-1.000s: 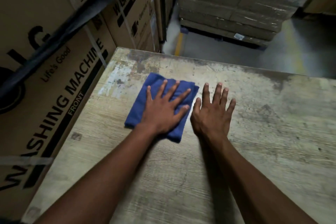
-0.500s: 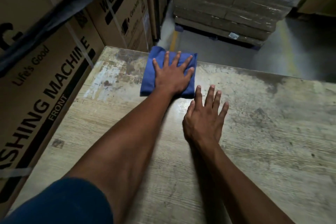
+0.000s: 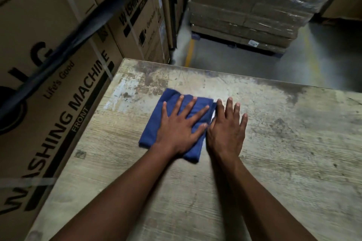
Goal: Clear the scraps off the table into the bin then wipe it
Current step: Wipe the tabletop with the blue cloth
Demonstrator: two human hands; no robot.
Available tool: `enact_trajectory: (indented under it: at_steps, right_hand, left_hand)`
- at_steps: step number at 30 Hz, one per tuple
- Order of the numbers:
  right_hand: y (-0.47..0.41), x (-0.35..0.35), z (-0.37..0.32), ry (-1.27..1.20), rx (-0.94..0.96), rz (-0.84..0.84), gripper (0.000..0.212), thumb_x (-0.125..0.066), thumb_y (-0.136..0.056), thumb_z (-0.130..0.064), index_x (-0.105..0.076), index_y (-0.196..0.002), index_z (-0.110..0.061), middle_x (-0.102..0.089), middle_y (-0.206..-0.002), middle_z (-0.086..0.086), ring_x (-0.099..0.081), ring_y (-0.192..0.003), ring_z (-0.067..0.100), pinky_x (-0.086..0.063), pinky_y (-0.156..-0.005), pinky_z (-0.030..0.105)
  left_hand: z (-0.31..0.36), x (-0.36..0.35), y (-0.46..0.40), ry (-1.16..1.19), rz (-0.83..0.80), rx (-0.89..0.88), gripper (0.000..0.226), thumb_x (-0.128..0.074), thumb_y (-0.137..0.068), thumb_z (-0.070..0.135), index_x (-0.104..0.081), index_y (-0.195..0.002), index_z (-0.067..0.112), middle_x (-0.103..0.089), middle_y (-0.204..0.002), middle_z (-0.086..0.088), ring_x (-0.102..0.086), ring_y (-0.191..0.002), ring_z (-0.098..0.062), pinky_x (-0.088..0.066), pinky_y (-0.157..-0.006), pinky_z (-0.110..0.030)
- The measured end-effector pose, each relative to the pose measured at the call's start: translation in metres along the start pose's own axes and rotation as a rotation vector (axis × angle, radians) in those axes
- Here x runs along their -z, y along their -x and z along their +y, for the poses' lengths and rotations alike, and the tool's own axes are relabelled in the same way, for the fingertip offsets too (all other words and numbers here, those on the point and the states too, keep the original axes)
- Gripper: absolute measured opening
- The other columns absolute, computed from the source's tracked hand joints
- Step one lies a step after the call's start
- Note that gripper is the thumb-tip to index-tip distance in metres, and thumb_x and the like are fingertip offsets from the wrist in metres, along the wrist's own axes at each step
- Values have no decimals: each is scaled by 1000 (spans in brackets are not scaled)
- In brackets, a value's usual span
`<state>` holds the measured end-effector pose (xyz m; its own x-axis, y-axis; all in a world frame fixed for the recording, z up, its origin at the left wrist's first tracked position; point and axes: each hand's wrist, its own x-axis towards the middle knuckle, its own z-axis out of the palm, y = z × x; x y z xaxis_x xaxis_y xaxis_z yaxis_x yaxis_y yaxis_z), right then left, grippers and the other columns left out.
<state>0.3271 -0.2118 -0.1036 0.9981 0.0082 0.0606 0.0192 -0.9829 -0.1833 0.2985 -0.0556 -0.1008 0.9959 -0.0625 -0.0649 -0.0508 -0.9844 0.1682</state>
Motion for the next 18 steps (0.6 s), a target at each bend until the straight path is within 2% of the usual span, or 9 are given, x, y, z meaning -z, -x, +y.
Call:
enact_trajectory:
  at_steps: [4, 8, 11, 14, 16, 18]
  right_hand:
    - [2, -3, -2, -14, -16, 73, 57, -35, -111, -33, -32, -168, -28, -20, -180, 5, -15, -166, 29, -11, -133, 56]
    - [1, -3, -2, -10, -6, 84, 57, -34, -112, -31, -29, -169, -28, -16, -181, 5, -11, -167, 29, -11, -133, 57]
    - [1, -4, -2, -8, 5, 66, 60, -33, -112, -30, -21, -171, -29, -8, -182, 4, -4, -168, 28, -7, -134, 57]
    - [1, -3, 0, -45, 14, 58, 62, -33, -112, -27, -19, -172, -29, -4, -182, 4, 0, -168, 27, -3, -134, 56]
    - [2, -2, 0, -76, 15, 61, 62, -36, -111, -23, -20, -171, -29, -6, -182, 3, 0, -168, 26, -1, -135, 55]
    - [3, 3, 0, -160, -4, 92, 58, -37, -110, -18, -32, -167, -26, -19, -180, 3, -10, -168, 25, -5, -136, 52]
  left_hand:
    - [-26, 16, -92, 15, -21, 110, 63, -15, -104, 77, 0, -163, 64, 2, -181, 15, 10, -167, -23, 6, -126, -72]
    - [-86, 33, -141, 25, -12, 307, 66, -15, -104, 78, -8, -166, 59, -2, -181, 12, 4, -168, -27, 2, -125, -76]
    - [-128, 41, -133, 54, 31, 506, 69, -13, -104, 78, -11, -169, 53, -1, -182, 9, 5, -168, -29, 4, -124, -78]
    - [-138, 39, -106, 90, 58, 687, 70, -10, -103, 77, -5, -169, 53, 2, -182, 5, 9, -167, -31, 5, -123, -79]
    - [-121, 32, -86, 85, 69, 693, 70, -9, -103, 76, -4, -169, 53, 2, -182, 5, 9, -167, -31, 5, -123, -78]
    - [-93, 24, -68, 72, 80, 626, 69, -10, -104, 75, -5, -169, 53, 1, -182, 6, 9, -167, -31, 4, -123, -77]
